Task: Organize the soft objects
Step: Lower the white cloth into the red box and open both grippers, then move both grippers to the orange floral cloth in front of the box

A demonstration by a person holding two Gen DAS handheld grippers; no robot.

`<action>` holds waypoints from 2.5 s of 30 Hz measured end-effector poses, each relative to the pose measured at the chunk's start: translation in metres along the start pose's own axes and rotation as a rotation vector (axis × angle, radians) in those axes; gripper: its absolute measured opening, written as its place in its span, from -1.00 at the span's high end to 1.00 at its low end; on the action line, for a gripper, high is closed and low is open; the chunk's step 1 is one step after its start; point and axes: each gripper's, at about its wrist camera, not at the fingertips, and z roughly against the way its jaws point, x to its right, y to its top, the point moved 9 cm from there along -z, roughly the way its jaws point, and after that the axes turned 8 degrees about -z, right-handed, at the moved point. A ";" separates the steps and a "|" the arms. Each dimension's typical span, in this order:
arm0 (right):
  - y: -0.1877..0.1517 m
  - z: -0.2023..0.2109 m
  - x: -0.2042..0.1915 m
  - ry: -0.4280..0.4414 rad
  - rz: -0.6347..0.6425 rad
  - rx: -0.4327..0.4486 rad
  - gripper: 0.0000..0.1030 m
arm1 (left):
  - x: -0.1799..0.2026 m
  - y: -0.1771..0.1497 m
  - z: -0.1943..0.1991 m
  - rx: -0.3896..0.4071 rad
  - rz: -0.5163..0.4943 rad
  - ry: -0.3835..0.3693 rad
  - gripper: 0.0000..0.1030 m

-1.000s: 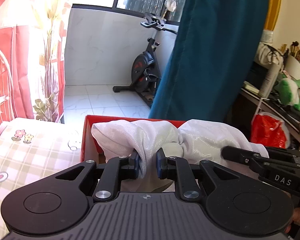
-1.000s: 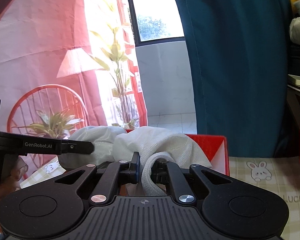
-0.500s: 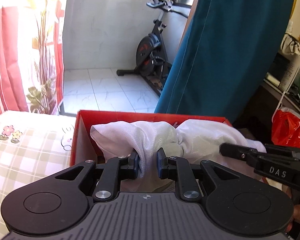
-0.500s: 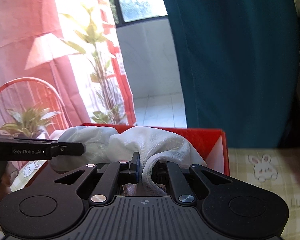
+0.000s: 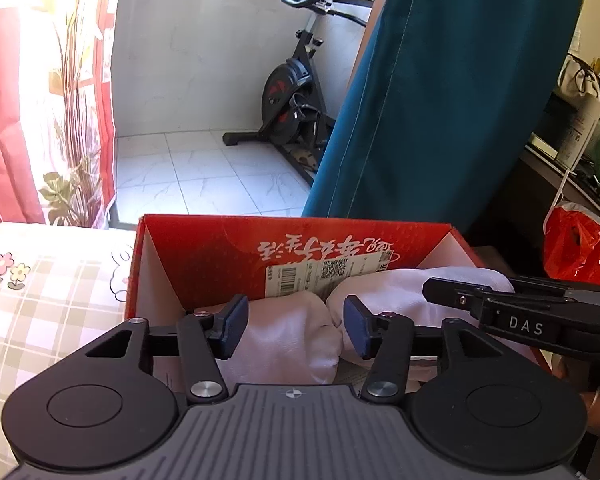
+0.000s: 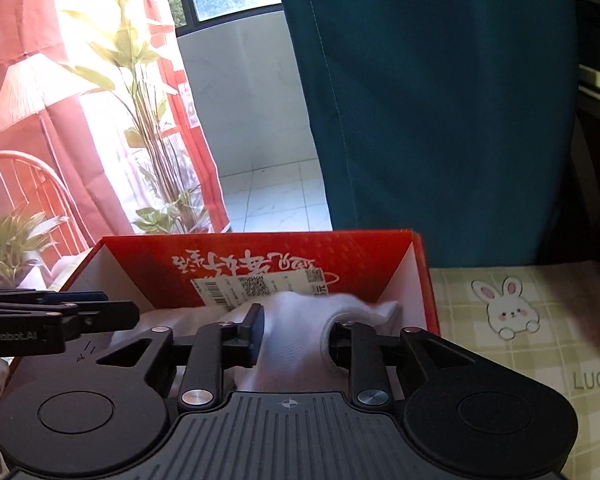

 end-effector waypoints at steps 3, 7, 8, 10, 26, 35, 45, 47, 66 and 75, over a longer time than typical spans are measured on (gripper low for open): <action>-0.001 0.008 -0.006 -0.009 0.052 0.011 0.42 | 0.005 0.001 0.009 0.018 -0.023 0.014 -0.13; -0.002 0.026 -0.012 -0.033 0.126 0.053 -0.30 | 0.011 0.001 0.027 0.053 -0.062 0.042 -0.36; -0.002 0.030 -0.012 -0.039 0.130 0.063 -0.51 | 0.012 0.002 0.032 0.064 -0.070 0.052 -0.49; -0.002 0.039 -0.010 -0.042 0.136 0.071 -0.69 | 0.013 0.001 0.043 0.084 -0.077 0.069 -0.74; -0.035 0.126 -0.002 -0.031 0.070 0.196 -0.99 | 0.032 -0.049 0.135 0.159 -0.098 0.192 -1.00; -0.090 0.168 -0.005 0.042 0.043 0.218 -0.99 | 0.053 -0.107 0.165 0.137 -0.069 0.191 -1.00; -0.169 0.181 0.005 0.015 0.005 0.164 -0.99 | 0.062 -0.170 0.172 0.077 -0.022 0.164 -1.00; -0.183 0.178 0.007 -0.011 -0.010 0.123 -0.99 | 0.065 -0.179 0.172 0.076 -0.024 0.152 -1.00; -0.236 0.158 -0.006 0.007 0.136 0.055 -0.11 | 0.063 -0.229 0.136 -0.035 0.071 0.043 -0.10; -0.237 0.154 -0.008 0.006 0.191 0.076 -0.11 | 0.055 -0.237 0.124 -0.069 0.126 0.028 -0.09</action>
